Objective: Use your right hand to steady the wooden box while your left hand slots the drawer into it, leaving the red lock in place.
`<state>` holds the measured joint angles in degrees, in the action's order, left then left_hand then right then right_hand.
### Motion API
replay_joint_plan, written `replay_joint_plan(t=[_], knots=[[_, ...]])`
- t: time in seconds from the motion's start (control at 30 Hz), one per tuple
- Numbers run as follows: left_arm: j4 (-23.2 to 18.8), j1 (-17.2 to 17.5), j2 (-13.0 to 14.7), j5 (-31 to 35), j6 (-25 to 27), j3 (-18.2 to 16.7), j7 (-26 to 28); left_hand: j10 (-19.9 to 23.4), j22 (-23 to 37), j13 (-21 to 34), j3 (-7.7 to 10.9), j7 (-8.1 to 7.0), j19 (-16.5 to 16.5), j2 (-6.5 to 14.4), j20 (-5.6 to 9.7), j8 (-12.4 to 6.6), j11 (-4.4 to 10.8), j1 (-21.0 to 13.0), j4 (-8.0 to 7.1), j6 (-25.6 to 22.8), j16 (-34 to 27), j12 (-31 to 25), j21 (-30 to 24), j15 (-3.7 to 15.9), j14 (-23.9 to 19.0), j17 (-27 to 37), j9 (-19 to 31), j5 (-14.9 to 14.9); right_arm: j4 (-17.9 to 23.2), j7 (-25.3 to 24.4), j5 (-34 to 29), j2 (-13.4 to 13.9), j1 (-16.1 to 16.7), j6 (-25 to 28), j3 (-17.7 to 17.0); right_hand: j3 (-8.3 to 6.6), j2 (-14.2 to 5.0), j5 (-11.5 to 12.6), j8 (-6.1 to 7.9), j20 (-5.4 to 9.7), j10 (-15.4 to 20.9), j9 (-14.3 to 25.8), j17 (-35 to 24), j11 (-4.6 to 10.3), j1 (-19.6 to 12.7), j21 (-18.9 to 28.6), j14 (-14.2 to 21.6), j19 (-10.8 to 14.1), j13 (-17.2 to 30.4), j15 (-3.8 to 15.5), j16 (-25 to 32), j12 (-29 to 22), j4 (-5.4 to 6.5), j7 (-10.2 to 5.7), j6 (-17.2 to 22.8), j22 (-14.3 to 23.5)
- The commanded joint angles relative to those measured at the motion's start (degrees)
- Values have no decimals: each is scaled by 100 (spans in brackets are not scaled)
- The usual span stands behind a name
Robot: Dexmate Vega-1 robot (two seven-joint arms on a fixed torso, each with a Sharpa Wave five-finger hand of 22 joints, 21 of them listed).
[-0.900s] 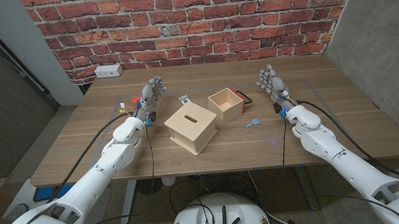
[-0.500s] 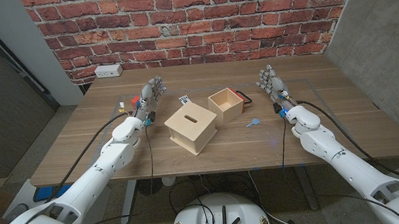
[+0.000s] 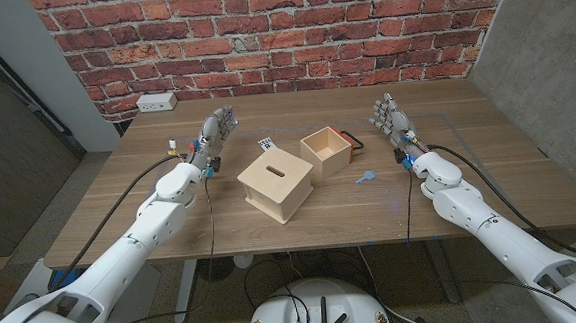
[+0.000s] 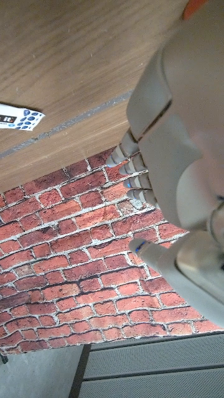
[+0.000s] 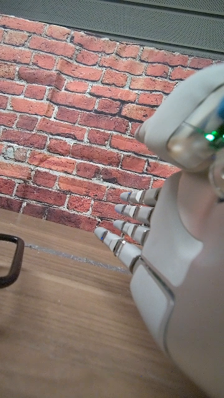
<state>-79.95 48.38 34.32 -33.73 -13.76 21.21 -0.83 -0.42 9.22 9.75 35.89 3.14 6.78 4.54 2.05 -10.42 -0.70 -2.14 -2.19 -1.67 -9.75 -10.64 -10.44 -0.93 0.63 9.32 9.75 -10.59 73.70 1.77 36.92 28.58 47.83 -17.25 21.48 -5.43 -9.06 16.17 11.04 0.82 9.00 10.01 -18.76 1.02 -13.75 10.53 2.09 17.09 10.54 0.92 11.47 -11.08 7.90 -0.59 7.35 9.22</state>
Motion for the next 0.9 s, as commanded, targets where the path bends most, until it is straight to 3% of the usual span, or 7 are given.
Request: replay_joint_plan(t=[0.03, 0.9], knots=[[-402, -77, 444, 360, 266, 97, -102, -1, 25, 18, 29, 8, 49, 229, 213, -23, 10, -66, 59, -39, -32, -39, -15, -18, -59, 12, 10, -13, 200, -94, -38, 82, 134, -9, -26, 4, -53, 38, 33, 14, 45, 32, -11, -7, -32, 18, 68, 39, 31, -3, 42, -25, 36, -7, 46, 31], [-988, -739, 1012, 1460, 620, 493, -528, 114, 21, 16, 129, -27, 58, 248, 241, -24, 56, -286, 386, -136, -41, -49, -10, 20, -171, 5, 11, 24, 495, -50, 53, 249, 388, -39, -131, 4, -53, 38, 33, 14, 45, 32, -11, -7, -32, 18, 68, 39, 31, -3, 42, -25, 36, -7, 46, 31]])
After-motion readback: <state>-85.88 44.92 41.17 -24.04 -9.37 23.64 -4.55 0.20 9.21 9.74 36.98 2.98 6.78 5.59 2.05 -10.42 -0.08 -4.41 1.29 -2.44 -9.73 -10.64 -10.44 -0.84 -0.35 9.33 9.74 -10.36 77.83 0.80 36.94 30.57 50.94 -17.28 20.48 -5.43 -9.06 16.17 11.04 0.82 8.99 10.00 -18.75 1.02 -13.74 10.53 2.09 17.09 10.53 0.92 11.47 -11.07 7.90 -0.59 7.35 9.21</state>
